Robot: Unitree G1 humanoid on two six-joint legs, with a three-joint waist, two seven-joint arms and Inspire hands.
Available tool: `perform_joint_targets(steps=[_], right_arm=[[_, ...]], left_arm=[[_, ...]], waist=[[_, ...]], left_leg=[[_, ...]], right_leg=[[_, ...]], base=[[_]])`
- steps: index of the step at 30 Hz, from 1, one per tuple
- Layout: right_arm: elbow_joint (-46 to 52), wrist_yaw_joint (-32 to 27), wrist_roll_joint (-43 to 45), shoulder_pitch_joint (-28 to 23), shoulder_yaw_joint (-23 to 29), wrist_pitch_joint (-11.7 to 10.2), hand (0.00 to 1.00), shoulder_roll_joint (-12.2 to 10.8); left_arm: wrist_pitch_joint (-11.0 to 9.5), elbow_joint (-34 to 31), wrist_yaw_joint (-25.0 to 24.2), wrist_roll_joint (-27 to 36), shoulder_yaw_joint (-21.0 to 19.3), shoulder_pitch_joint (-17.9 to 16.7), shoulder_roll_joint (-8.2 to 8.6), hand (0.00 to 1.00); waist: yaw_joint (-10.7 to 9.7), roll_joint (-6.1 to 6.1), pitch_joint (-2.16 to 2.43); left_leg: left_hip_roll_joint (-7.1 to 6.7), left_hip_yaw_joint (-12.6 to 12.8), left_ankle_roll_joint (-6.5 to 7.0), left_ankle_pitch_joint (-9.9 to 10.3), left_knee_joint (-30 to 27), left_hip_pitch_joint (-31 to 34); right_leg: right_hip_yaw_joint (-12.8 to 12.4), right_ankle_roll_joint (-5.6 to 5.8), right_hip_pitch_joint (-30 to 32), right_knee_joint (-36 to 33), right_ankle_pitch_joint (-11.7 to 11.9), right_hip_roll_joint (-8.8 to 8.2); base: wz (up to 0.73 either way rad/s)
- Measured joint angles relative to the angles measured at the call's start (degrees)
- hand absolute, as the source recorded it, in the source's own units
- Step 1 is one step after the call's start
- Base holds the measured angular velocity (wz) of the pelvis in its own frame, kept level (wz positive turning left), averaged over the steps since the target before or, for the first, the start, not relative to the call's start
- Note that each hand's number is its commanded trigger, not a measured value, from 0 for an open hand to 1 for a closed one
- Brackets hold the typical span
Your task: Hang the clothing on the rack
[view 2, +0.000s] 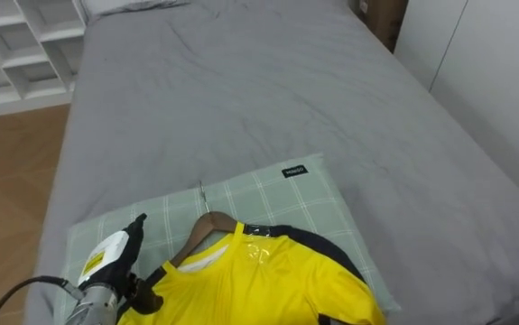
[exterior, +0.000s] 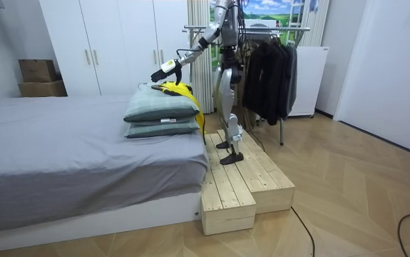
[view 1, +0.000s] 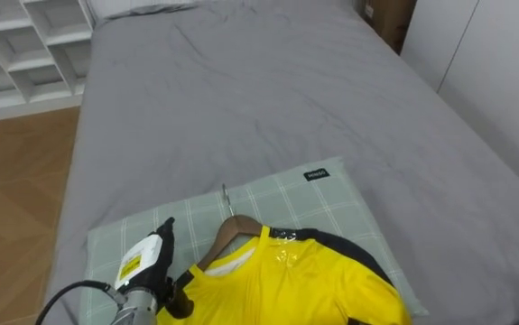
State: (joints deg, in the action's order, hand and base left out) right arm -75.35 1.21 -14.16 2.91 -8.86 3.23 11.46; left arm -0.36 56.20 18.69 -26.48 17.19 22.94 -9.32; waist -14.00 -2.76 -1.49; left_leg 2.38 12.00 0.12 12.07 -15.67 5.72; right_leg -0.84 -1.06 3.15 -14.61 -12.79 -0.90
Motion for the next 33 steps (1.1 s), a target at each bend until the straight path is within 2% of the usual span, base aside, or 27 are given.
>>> perform_joint_targets(steps=[10, 16, 24, 30, 33], right_arm=[[1.49, 0.13, 0.00, -1.02, 0.04, -0.12, 0.00, 0.03], [2.12, 0.19, 0.05, -2.00, 1.19, -0.11, 0.00, 0.30], [2.74, 0.07, 0.65, -2.18, 1.36, -0.11, 0.00, 0.41], [2.79, -0.34, 0.98, -2.15, 1.20, -0.11, 0.00, 0.43], [2.22, -0.36, 0.88, -1.52, 0.88, -0.06, 0.00, 0.43]], left_arm=[[0.17, -0.08, -5.93, 0.97, 1.08, -0.48, 1.68, 0.00], [1.35, -0.08, -8.12, 0.98, 1.12, -2.84, 2.77, 0.00], [2.21, -0.28, -9.08, 1.31, 1.00, -2.97, 3.22, 0.00], [2.20, 0.08, -8.83, 2.13, 0.68, -3.01, 3.20, 0.00], [2.11, 0.41, -8.31, 2.19, 0.78, -2.91, 3.21, 0.00]], waist=[[0.17, 0.00, 0.03], [0.12, -0.75, 0.81], [0.26, -0.83, 0.99], [0.41, -0.29, 0.88], [0.39, 0.00, 1.01]], left_leg=[[-0.09, 0.41, 0.00, 0.00, 0.29, -2.42], [-0.08, 0.47, 0.00, 0.00, 0.51, -3.49], [-0.12, 0.45, 0.00, 0.00, 0.50, -4.52], [-0.10, 0.44, 0.00, -0.01, 0.26, -4.26], [-0.11, 0.40, 0.12, -0.09, -0.02, -2.84]], right_leg=[[-0.17, 0.07, -2.30, 1.18, -0.05, -0.12], [-0.10, 0.07, -3.32, 0.96, -0.04, -0.08], [-0.15, 0.08, -4.24, 1.21, -0.05, -0.10], [-0.15, 0.13, -4.02, 1.06, -0.08, -0.09], [-0.17, 0.13, -2.52, 0.66, -0.08, -0.10]], base=[[-0.01], [-0.01], [0.00], [0.00], [0.00]])
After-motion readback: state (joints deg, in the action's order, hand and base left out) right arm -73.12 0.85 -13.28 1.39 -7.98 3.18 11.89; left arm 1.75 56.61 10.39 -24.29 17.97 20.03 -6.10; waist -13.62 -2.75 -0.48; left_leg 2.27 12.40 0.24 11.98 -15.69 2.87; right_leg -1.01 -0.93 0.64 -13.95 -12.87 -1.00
